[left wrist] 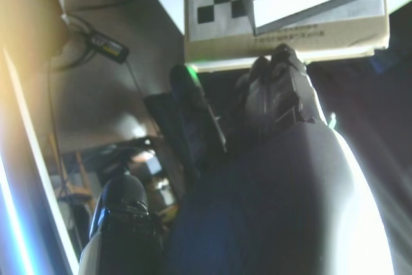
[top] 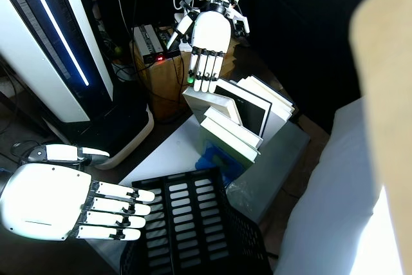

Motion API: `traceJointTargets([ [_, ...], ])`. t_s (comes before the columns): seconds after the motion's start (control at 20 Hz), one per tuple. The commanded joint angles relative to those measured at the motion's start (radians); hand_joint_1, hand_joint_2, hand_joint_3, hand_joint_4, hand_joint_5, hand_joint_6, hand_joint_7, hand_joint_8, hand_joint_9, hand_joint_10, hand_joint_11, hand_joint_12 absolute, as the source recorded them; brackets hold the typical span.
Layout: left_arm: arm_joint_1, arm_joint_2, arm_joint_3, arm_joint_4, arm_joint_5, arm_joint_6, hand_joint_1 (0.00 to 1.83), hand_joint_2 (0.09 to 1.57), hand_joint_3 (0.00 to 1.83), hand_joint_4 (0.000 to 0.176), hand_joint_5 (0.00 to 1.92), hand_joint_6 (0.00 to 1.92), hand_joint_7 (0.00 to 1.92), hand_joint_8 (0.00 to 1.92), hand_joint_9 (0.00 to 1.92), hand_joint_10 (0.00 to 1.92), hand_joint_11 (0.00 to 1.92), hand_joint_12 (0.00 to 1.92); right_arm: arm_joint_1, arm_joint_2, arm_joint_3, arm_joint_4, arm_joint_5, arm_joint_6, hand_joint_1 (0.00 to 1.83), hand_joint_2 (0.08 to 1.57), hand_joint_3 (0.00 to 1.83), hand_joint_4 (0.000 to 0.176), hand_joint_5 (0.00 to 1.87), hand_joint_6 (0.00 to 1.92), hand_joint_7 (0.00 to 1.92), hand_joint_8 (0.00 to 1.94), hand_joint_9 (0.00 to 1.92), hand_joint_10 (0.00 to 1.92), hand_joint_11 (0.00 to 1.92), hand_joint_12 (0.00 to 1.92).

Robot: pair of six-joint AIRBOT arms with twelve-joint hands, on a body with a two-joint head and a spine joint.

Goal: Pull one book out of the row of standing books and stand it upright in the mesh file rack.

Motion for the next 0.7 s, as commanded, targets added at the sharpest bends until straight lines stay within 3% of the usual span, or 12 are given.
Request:
traceJointTargets([
  [0.0, -0.006, -0.007, -0.002, -0.014, -0.068, -0.007, 0.00, 1.15, 0.00, 0.000, 0.66, 0.06, 0.04, 0.01, 0.00, 0.00, 0.00, 0.00, 0.001, 0.009, 0.000, 0.018, 0.104, 0.003, 0.32, 1.21, 0.00, 0.000, 0.00, 0.00, 0.00, 0.00, 0.00, 0.00, 0.00, 0.00],
  [0.1, -0.005, -0.007, -0.002, -0.010, -0.077, -0.026, 0.00, 1.16, 0.00, 0.000, 0.68, 0.06, 0.04, 0.01, 0.00, 0.00, 0.00, 0.00, 0.000, 0.009, 0.000, 0.019, 0.104, 0.003, 0.33, 1.22, 0.00, 0.000, 0.00, 0.00, 0.00, 0.00, 0.00, 0.00, 0.00, 0.00],
  [0.4, 0.034, -0.005, -0.014, -0.003, -0.098, -0.073, 0.00, 1.09, 0.00, 0.000, 0.50, 0.00, 0.00, 0.00, 0.00, 0.00, 0.00, 0.00, -0.001, 0.009, 0.000, 0.020, 0.104, 0.003, 0.34, 1.22, 0.00, 0.000, 0.00, 0.00, 0.00, 0.00, 0.00, 0.00, 0.00, 0.00],
  [0.65, 0.076, 0.009, -0.027, -0.044, -0.109, -0.069, 0.00, 1.18, 0.02, 0.000, 0.57, 0.03, 0.00, 0.00, 0.00, 0.00, 0.00, 0.00, -0.002, 0.009, 0.000, 0.022, 0.104, 0.003, 0.32, 1.21, 0.00, 0.000, 0.00, 0.00, 0.00, 0.00, 0.00, 0.00, 0.00, 0.00],
])
